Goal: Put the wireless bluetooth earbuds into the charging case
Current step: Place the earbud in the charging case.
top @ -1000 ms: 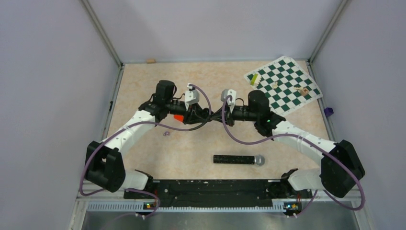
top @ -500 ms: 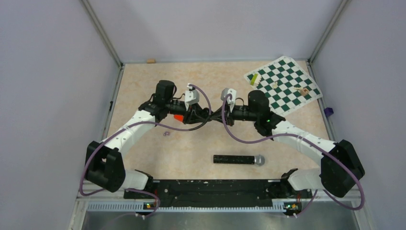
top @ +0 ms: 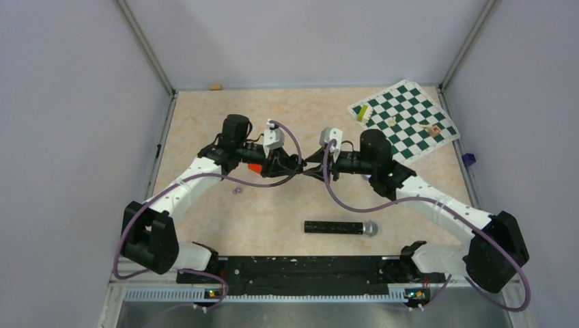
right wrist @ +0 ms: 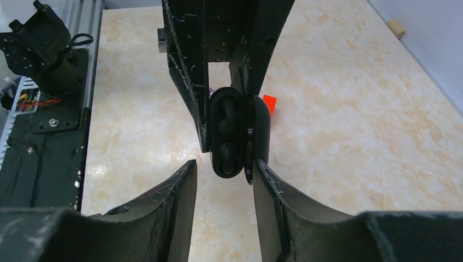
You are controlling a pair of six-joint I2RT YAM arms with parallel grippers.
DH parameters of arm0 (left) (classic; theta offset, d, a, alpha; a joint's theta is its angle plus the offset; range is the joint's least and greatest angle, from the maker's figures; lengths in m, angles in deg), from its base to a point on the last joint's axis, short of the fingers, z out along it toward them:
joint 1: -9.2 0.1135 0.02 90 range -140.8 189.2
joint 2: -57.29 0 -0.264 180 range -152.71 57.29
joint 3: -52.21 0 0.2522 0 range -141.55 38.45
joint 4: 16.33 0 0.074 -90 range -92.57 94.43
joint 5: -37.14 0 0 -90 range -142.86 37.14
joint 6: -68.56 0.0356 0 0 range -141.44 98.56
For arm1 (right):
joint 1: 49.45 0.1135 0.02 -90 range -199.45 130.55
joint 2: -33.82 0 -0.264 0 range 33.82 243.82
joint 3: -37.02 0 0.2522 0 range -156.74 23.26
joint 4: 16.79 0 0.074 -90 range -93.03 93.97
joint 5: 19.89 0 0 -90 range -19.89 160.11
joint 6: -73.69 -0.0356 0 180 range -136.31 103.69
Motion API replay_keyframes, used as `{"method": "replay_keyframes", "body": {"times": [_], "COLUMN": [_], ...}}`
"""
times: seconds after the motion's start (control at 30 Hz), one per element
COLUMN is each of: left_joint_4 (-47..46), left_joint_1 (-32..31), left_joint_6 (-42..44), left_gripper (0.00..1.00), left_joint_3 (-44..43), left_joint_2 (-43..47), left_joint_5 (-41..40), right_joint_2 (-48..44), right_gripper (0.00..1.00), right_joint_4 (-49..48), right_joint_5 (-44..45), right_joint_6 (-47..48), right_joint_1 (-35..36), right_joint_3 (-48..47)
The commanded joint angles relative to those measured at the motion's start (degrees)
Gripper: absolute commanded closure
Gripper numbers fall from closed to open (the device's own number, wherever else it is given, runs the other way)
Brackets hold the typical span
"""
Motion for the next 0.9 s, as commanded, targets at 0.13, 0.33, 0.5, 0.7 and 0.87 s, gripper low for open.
{"method": "replay_keyframes", "body": {"times": [0.13,0.33,0.5,0.7,0.87], "left_joint_4": [0.04,0.99,3.44,4.98,5.08], "left_joint_1": [-0.31,-0.35,-0.34,-0.34,-0.35], "left_joint_6": [1.2,1.72,3.57,5.15,5.47], "left_gripper": [1.0,1.0,1.0,1.0,1.0], "left_joint_3": [-1.32,-1.74,-2.44,-2.58,-2.54], "left_joint_2": [0.83,0.26,0.2,0.09,-0.04], "left_joint_5": [2.93,4.85,7.06,8.4,8.33], "right_joint_2": [-4.31,-4.91,-2.65,-1.05,-0.38], "right_gripper": [0.56,0.53,0.53,0.52,0.52], "right_joint_4": [3.74,0.12,-2.36,-3.22,-1.33], "right_joint_5": [0.01,9.27,11.37,10.39,6.09], "right_joint_6": [3.77,3.49,3.44,3.94,5.66], "right_joint_1": [-1.22,-2.17,-2.08,-1.62,-1.15], "right_joint_3": [-4.73,-2.83,-1.31,-0.62,-0.78]}}
